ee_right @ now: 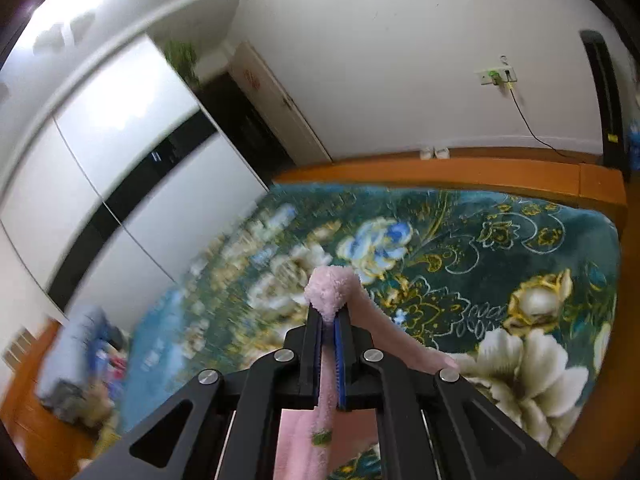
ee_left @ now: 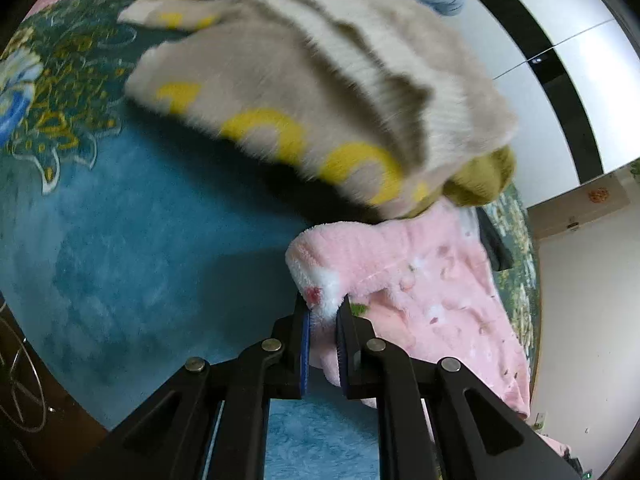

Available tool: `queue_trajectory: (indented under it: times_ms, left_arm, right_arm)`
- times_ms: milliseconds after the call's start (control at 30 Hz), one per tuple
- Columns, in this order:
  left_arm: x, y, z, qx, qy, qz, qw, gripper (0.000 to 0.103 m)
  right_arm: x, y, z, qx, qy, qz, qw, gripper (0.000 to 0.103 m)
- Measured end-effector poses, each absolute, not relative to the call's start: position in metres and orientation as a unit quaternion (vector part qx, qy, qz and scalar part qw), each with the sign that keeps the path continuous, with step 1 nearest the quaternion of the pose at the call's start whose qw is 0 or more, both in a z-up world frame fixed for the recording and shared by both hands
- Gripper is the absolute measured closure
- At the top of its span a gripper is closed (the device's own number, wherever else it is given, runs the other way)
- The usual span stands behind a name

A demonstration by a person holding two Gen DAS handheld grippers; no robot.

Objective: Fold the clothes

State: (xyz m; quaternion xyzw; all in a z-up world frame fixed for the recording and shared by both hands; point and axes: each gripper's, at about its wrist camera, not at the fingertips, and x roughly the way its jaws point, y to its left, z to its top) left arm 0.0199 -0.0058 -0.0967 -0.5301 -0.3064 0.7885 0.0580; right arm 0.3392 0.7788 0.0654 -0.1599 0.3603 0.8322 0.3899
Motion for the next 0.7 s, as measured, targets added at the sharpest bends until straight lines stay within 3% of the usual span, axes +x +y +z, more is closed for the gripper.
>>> queue_trajectory:
  times_ms: [267,567,667,700]
  left_arm:
    - [0.02,-0.008,-0.108,-0.552,-0.303,0.775,0.054,0.092]
    - [0.024,-0.006,-0.109,-0.561,-0.29,0.774,0.048,0.091]
    - [0.028,-0.006,-0.107,-0.558,-0.291,0.775,0.05,0.091]
    - [0.029,-0.006,-0.105,-0.556,-0.292,0.776,0.049,0.091]
  right_arm:
    - [0.275,0.813,-0.031,-0.291,0.379,0.772,0.42,0.097]
    - [0.303,0.824,-0.056,-0.316,0.404,0.75,0.417,0.093]
    - [0.308,0.821,-0.052,-0.32,0.403,0.753,0.41,0.082]
    - [0.31,0.82,-0.048,-0.317,0.4,0.757,0.407,0.07]
